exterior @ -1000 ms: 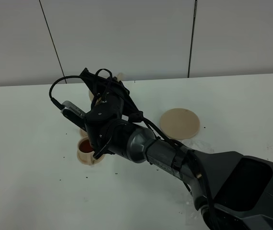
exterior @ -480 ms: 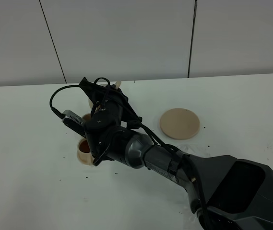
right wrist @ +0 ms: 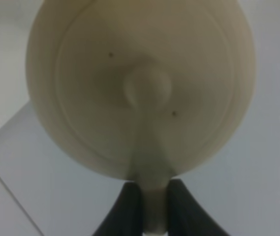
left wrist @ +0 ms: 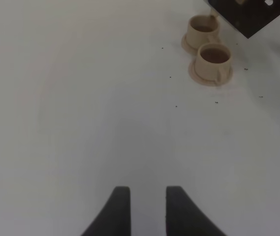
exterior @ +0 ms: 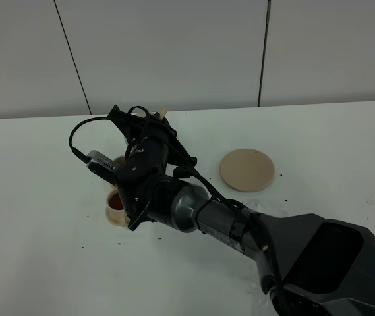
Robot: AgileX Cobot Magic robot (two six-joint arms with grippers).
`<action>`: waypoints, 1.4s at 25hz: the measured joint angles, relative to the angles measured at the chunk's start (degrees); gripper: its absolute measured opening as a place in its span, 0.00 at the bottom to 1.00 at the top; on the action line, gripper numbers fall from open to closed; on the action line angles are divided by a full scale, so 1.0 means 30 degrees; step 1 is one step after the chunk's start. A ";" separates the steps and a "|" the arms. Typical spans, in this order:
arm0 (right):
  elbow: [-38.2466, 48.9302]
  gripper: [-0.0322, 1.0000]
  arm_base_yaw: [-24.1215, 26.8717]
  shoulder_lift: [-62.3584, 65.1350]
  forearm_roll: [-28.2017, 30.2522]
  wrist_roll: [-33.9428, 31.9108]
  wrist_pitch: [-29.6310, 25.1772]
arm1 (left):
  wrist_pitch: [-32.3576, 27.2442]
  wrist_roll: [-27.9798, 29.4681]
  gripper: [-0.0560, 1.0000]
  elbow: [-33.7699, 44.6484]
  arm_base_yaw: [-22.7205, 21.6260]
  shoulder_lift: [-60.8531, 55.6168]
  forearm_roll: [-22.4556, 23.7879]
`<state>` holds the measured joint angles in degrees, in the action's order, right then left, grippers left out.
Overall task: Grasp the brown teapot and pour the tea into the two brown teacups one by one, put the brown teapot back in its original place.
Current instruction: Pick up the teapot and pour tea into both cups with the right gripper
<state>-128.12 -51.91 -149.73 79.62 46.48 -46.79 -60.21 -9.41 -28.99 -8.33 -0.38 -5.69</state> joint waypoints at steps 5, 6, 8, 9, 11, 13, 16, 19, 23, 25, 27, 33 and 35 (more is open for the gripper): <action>0.0000 0.12 -0.0063 0.0000 0.0043 0.0000 -0.0018 | 0.0000 0.0000 0.29 0.0000 0.0000 0.0000 0.0000; 0.0000 0.12 -0.0088 0.0000 0.0043 0.0000 -0.0018 | 0.0000 0.0000 0.29 0.0000 0.0000 0.0000 0.0000; 0.0000 0.12 -0.0146 0.0000 0.0058 0.0000 -0.0021 | 0.0000 0.0000 0.29 0.0000 0.0000 0.0000 0.0000; 0.0000 0.12 -0.0144 0.0000 0.0134 0.0000 -0.0021 | 0.0000 0.0000 0.29 0.0000 0.0000 0.0000 0.0000; 0.0000 0.12 -0.0156 0.0000 0.0265 0.0000 -0.0021 | 0.0000 0.0000 0.29 0.0000 0.0000 0.0000 0.0000; 0.0000 0.12 -0.0156 0.0000 0.0402 -0.0017 -0.0021 | 0.0000 0.0000 0.29 0.0000 0.0000 0.0000 0.0000; 0.0000 0.12 -0.0188 0.0000 0.0482 -0.0017 -0.0021 | 0.0000 0.0000 0.29 0.0000 0.0000 0.0000 0.0000; 0.0000 0.12 -0.0225 0.0000 0.0527 -0.0017 -0.0021 | 0.0000 0.0000 0.29 0.0000 0.0000 0.0000 0.0000; 0.0000 0.12 -0.0225 0.0000 0.0646 -0.0017 -0.0021 | 0.0000 0.0000 0.29 0.0000 0.0000 0.0000 0.0000; 0.0000 0.12 -0.0244 0.0000 0.0773 -0.0039 -0.0040 | 0.0000 0.0000 0.29 0.0000 0.0000 0.0000 0.0000; 0.0000 0.12 -0.0258 0.0000 0.0904 -0.0130 -0.0040 | 0.0000 0.0000 0.29 0.0000 0.0000 0.0000 0.0000; 0.0000 0.12 -0.0308 0.0000 0.0958 -0.0167 -0.0040 | 0.0000 0.0000 0.29 0.0000 0.0000 0.0000 0.0000; 0.0000 0.12 -0.0324 0.0000 0.0977 -0.0198 -0.0040 | 0.0000 0.0000 0.29 0.0000 0.0000 0.0000 0.0000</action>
<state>-128.12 -52.88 -149.73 82.55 45.89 -46.91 -60.21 -9.41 -28.99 -8.33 -0.38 -5.69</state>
